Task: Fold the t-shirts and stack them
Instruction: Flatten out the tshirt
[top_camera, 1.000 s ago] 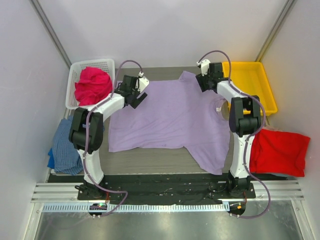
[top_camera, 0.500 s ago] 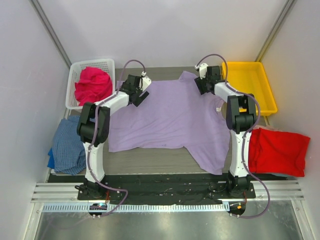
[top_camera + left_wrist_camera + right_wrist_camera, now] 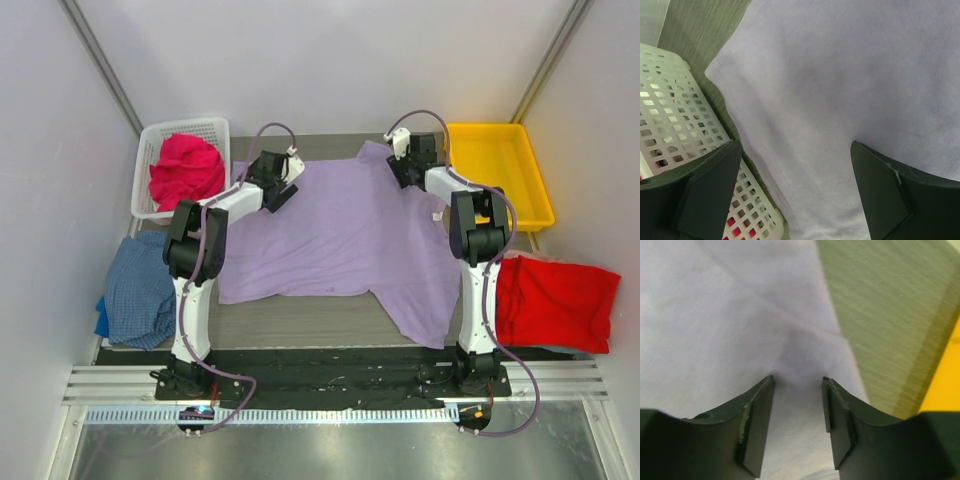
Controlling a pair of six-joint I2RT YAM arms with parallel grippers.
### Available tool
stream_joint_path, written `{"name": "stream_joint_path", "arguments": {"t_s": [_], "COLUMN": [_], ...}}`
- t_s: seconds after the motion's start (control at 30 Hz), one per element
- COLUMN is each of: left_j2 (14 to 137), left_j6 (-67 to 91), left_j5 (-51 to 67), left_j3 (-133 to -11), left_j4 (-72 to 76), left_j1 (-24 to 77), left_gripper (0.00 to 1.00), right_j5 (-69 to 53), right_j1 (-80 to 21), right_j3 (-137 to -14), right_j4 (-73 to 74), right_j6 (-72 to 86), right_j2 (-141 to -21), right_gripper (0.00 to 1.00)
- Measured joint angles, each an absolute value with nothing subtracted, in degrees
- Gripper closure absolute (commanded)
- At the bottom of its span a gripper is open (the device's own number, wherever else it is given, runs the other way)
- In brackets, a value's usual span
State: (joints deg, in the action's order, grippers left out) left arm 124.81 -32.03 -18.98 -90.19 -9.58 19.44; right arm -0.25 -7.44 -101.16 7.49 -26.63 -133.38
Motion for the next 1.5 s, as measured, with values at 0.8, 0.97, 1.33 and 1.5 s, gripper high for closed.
{"name": "stream_joint_path", "arguments": {"t_s": [0.8, 0.97, 1.33, 1.5], "left_j2": [122.7, 122.1, 121.1, 121.1], "left_j6": [-33.7, -33.9, -34.7, -34.3], "left_j5": [-20.0, -20.0, -20.3, -20.3], "left_j3": [-86.6, -86.3, -86.1, -86.0], "left_j4": [-8.7, -8.8, -8.8, -8.8], "left_j1": [19.4, 19.4, 19.4, 19.5], "left_gripper": [0.05, 0.05, 0.05, 0.05], "right_j5": [-1.1, -0.8, -0.3, 2.8], "right_j1": [-11.5, -12.8, -14.9, -15.0], "right_j3": [-93.7, -91.6, -89.5, -91.9], "right_j4": [10.7, 11.7, 18.4, 21.0], "right_j6": [-33.8, -35.7, -38.2, -37.1], "right_j2": [-127.9, -126.2, -123.2, -123.5], "right_gripper": [0.59, 0.58, 0.53, 0.46]}}
